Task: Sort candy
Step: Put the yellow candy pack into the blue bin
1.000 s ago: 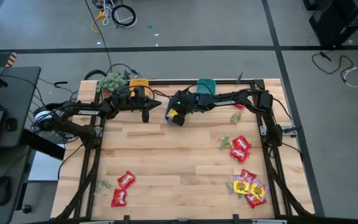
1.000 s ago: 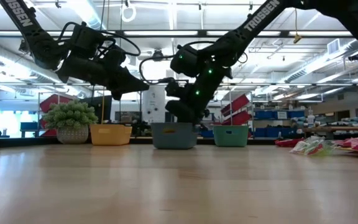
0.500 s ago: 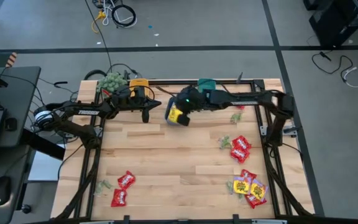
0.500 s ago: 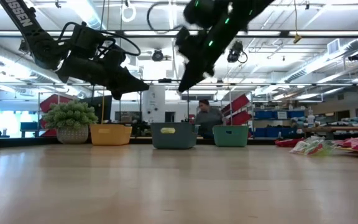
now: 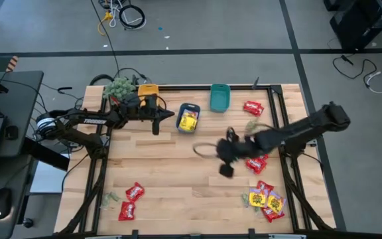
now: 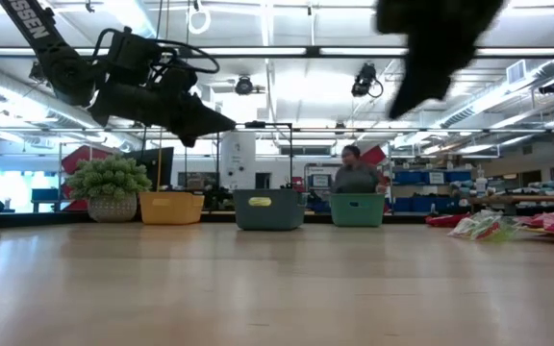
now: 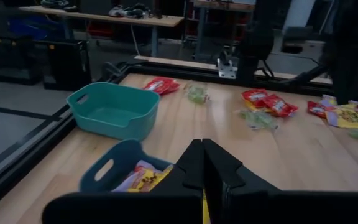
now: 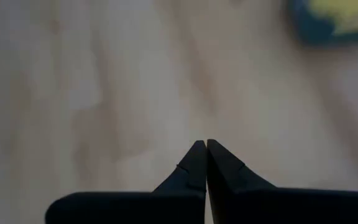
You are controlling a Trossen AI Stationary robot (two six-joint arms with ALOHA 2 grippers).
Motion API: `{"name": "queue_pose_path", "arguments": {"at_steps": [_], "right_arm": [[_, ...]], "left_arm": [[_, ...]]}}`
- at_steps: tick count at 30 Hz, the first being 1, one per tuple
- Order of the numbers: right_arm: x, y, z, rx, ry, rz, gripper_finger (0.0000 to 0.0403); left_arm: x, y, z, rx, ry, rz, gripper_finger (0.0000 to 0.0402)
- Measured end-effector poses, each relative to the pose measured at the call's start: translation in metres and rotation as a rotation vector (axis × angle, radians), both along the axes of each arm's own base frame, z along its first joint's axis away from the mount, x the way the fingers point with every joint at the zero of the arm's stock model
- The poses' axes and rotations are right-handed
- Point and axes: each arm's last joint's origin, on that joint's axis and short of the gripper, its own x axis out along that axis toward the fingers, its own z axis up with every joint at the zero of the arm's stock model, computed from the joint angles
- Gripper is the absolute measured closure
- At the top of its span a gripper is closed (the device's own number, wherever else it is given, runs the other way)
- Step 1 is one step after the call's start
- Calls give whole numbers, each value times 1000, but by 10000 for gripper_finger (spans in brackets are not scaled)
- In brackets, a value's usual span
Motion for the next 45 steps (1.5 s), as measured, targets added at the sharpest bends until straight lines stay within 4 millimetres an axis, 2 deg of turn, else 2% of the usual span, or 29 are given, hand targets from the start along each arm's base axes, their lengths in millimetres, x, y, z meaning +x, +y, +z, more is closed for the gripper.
{"name": "queue_pose_path", "arguments": {"at_steps": [7, 11, 15, 20, 25, 34, 45], "right_arm": [[-50, 51, -9, 146, 215, -146, 392], [-73, 67, -15, 262, 398, -306, 354], [-88, 78, -19, 368, 507, -466, 303], [-101, 85, -33, 463, 574, -642, 250], [-110, 89, -50, 509, 602, -720, 226], [-126, 87, -70, 497, 673, -783, 224], [-125, 86, -90, 578, 573, -701, 247]], "left_arm": [[2, -4, 0, 2, -4, -16, 402], [2, -4, 0, 3, -4, -15, 401], [2, -4, 0, 3, -4, -15, 401], [2, -4, -1, -5, 12, -16, 401], [1, -4, -4, 6, 39, -20, 401], [1, -4, -7, 2, 67, -22, 401], [0, -5, -10, -10, 97, -24, 401]]}}
